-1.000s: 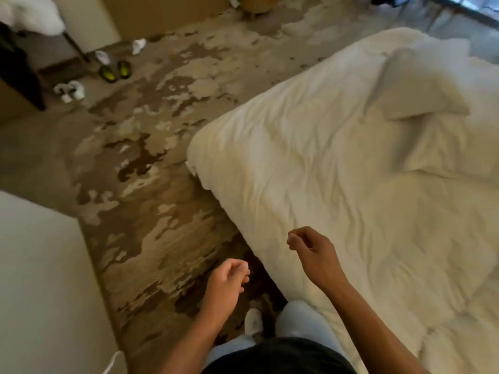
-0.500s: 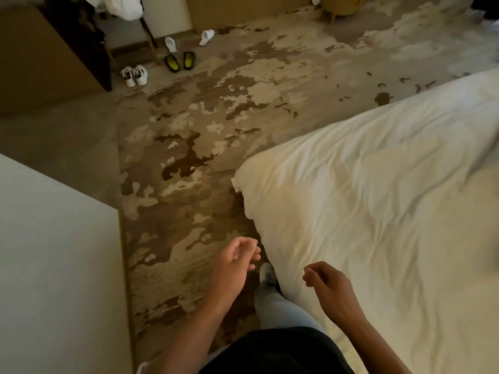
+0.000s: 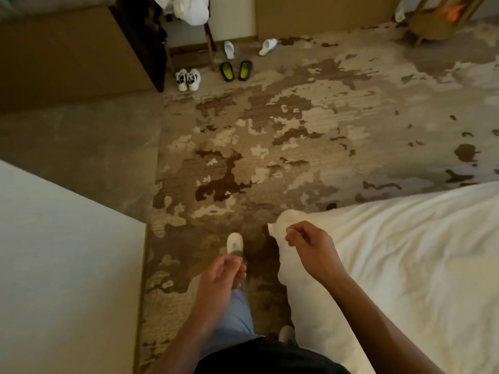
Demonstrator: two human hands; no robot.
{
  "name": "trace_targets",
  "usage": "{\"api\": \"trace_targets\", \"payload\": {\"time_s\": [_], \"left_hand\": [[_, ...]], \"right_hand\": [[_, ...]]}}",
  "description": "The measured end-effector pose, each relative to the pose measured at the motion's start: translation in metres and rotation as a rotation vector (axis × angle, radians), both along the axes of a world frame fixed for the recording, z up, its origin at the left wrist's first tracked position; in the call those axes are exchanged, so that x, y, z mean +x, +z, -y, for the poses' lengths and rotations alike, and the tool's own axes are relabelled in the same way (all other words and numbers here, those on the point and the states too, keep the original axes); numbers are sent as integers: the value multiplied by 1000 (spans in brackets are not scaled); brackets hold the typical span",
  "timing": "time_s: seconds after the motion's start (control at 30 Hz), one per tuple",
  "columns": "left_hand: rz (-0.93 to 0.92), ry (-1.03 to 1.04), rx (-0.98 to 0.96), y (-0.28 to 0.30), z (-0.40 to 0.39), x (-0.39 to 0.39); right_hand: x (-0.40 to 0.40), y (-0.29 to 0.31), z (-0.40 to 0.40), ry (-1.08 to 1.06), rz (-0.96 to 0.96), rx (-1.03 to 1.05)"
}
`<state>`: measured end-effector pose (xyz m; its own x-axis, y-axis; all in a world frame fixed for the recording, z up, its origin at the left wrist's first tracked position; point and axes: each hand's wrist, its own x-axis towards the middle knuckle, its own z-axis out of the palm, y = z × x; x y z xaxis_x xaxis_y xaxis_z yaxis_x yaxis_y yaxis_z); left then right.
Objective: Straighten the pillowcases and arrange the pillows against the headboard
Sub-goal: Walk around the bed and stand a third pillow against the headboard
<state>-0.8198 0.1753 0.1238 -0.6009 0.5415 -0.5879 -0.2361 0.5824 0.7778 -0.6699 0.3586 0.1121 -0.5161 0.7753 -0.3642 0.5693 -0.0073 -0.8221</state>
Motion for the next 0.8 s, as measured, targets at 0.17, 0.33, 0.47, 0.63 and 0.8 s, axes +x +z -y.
{"api": "trace_targets", "payload": {"time_s": [0.17,0.33,0.47,0.63,0.8], "left_hand": [[14,-103,-15,-16,-100,-106],[31,-322,31,-6,-226,-182],[64,-493,100,5,-345,-196],[97,-724,200,13,-497,-182],[119,-866,232,21,-639,-174]], "right_hand": [[-94,2,-96,-62,22,29],[-134,16,-165,-213,85,45],[-132,22,-212,-417,121,18],[-121,9,-276,-686,172,-6],[-119,-11,-367,-851,150,-2]]}}
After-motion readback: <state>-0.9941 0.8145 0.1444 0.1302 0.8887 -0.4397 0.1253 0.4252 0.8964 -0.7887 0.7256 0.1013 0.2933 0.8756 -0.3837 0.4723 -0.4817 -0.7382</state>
